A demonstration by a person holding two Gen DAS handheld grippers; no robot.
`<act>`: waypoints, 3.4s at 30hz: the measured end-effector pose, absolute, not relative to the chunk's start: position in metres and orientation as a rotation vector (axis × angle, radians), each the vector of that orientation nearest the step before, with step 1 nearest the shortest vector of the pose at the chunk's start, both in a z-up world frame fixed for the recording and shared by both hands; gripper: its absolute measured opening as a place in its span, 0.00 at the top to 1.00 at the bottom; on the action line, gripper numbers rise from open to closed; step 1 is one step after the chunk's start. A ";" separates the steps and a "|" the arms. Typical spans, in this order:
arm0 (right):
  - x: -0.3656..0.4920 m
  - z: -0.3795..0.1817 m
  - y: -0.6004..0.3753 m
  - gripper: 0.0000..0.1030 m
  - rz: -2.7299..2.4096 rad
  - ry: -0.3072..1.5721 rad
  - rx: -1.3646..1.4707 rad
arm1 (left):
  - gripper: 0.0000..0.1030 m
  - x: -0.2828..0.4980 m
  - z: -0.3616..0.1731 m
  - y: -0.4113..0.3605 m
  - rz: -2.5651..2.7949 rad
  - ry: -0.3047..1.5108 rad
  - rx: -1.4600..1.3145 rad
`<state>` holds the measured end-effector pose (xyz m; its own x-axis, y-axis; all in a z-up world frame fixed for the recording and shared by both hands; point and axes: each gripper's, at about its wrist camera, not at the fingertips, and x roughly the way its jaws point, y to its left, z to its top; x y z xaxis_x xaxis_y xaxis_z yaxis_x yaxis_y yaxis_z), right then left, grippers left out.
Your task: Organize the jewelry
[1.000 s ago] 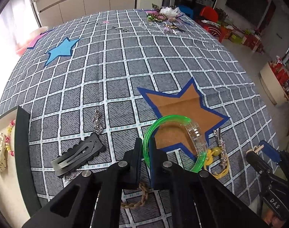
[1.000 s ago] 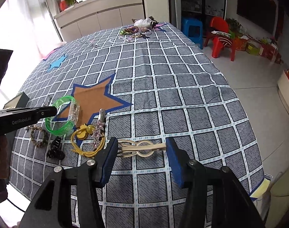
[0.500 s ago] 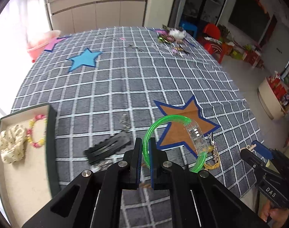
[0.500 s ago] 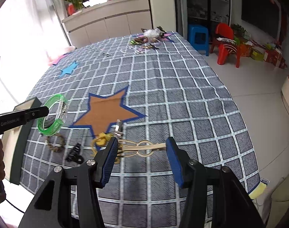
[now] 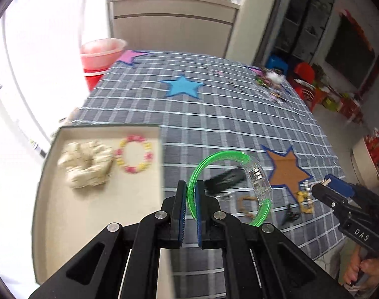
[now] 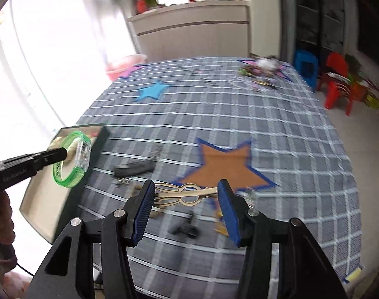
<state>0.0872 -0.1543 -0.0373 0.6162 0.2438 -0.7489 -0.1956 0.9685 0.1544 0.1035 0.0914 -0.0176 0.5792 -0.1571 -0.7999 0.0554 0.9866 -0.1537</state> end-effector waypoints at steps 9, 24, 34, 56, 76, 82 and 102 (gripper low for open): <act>0.118 -0.030 -0.046 0.46 0.457 0.883 -0.043 | 0.86 0.082 -0.042 0.175 0.030 0.969 -0.213; 0.166 -0.069 0.088 0.46 0.616 1.001 -0.179 | 0.86 0.082 -0.092 0.242 0.180 1.040 -0.277; 0.194 -0.096 0.114 0.46 0.611 1.050 -0.235 | 0.86 0.093 -0.106 0.245 0.215 1.064 -0.260; 0.209 -0.103 0.121 0.24 0.611 1.058 -0.242 | 0.86 0.100 -0.102 0.230 0.255 1.061 -0.169; 0.196 -0.062 0.052 0.20 0.552 1.035 -0.033 | 0.85 0.094 -0.078 0.219 0.260 1.006 -0.135; 0.187 -0.061 0.032 0.16 0.532 1.047 0.014 | 0.85 0.086 -0.073 0.218 0.265 0.992 -0.140; 0.128 -0.053 -0.030 0.00 0.470 1.043 0.075 | 0.00 0.067 -0.049 0.176 0.204 0.941 -0.076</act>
<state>0.1282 -0.0296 -0.0533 0.4143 0.4091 -0.8130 -0.3387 0.8984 0.2794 0.0675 0.1756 -0.0491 0.5714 0.1408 -0.8085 -0.2066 0.9781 0.0243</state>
